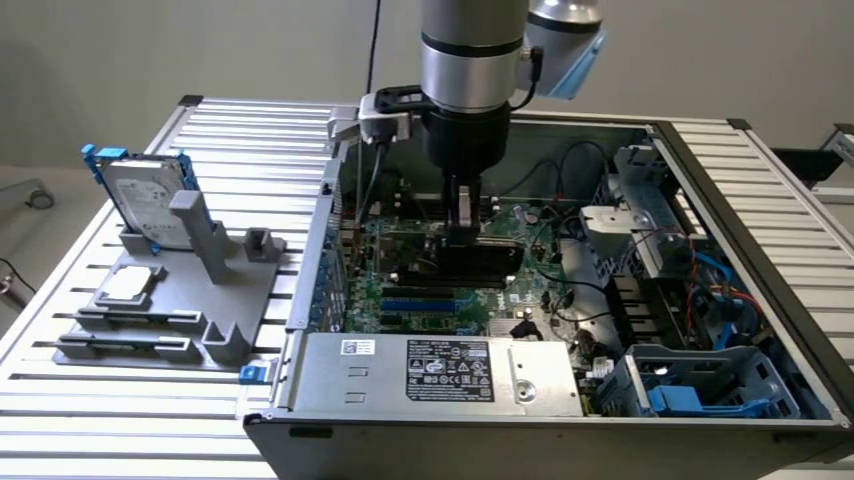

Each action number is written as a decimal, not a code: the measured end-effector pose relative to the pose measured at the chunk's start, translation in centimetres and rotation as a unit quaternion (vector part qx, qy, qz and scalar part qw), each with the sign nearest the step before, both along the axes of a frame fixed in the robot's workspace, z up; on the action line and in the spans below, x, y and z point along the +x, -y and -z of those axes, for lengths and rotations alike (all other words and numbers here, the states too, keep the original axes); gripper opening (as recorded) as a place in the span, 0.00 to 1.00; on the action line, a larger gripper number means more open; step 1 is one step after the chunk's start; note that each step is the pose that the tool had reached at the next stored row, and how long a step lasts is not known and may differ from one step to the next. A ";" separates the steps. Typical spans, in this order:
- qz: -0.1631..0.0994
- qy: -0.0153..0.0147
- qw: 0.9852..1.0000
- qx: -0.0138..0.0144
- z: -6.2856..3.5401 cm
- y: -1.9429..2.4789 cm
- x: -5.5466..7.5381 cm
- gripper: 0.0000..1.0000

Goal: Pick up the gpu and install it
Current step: 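Insert the gpu into the slot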

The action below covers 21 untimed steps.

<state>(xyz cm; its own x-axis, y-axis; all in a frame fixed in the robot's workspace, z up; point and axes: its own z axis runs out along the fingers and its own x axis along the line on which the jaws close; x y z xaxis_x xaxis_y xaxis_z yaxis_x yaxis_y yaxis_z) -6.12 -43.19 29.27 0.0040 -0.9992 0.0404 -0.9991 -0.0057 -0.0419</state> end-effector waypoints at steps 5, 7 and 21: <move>-0.001 0.004 1.000 0.000 0.00 0.78 -1.2 0.27; -0.002 0.004 1.000 0.000 0.01 1.12 -1.5 0.27; -0.003 0.005 1.000 0.000 0.42 1.79 -3.2 0.27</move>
